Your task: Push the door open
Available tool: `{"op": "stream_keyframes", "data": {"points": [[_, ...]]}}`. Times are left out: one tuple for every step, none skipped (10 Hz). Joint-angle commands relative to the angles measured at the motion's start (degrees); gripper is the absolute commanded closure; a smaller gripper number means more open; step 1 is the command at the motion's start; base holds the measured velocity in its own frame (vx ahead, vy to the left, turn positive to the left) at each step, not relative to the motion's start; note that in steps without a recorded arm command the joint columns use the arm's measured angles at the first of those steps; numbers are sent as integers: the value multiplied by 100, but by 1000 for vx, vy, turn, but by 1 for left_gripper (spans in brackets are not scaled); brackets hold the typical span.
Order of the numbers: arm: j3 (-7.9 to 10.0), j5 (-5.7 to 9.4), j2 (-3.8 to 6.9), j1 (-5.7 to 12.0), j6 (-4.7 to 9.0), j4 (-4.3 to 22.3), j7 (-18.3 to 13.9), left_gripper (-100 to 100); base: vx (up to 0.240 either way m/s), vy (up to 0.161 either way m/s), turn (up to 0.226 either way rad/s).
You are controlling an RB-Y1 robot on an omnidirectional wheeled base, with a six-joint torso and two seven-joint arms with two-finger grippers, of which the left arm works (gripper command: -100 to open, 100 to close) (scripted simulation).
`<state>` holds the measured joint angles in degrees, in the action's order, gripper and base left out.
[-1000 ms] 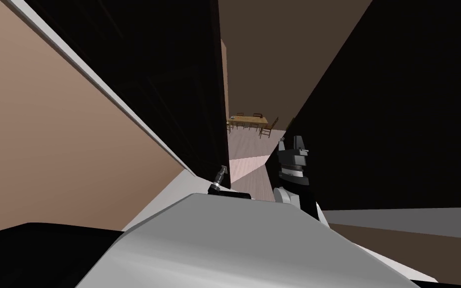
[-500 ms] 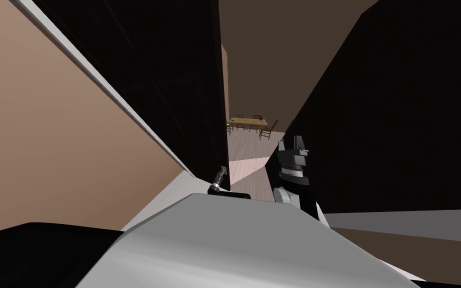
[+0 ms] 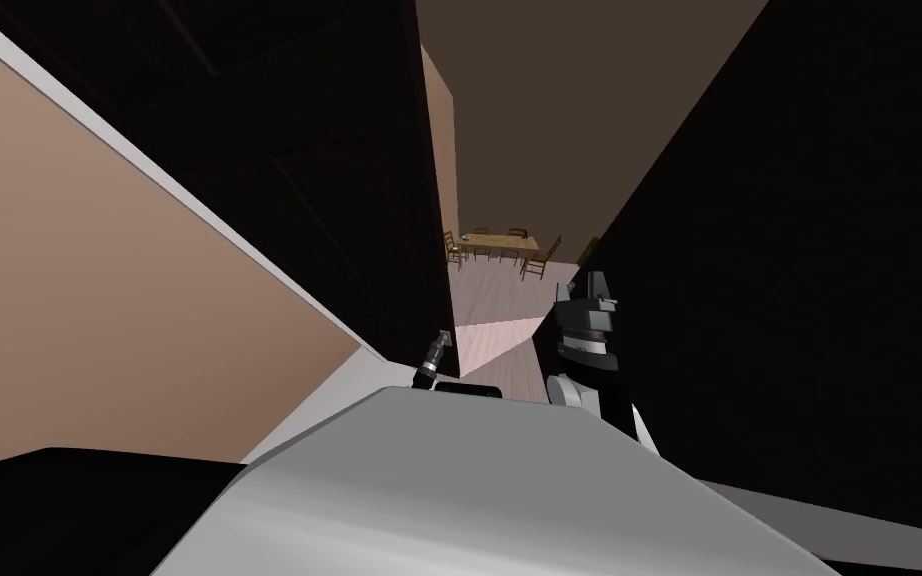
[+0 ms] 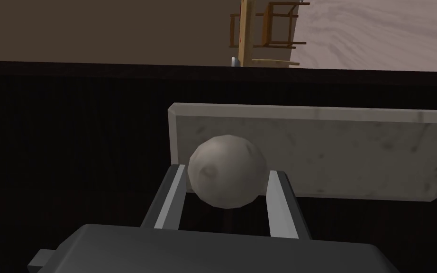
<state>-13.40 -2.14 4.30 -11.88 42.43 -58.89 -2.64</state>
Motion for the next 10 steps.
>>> {"op": "stream_keyframes", "data": {"points": [[182, 64, 39, 23, -2, -4, 48, 100, 182, -96, 60], [272, 97, 37, 57, -6, 27, 74, 100, 176, -100, 82], [316, 114, 35, 74, -8, 42, 87, 100, 138, -80, 87], [411, 149, 27, 110, -11, 76, 115, 100, 131, -68, 108], [318, 130, 20, -12, -10, -38, 92, -100, -82, -70, 92], [314, 133, 18, -32, -7, -55, 90, -100, -206, -53, 31], [306, 139, 9, -75, 0, -92, 87, -100, -193, -42, 31], [298, 144, -5, -117, 7, -129, 84, -100, -212, -37, 44], [290, 149, -24, -158, 13, -165, 81, -100, -228, -36, 43], [278, 157, -63, -219, 23, -217, 77, -100, -237, -33, 59]]}}
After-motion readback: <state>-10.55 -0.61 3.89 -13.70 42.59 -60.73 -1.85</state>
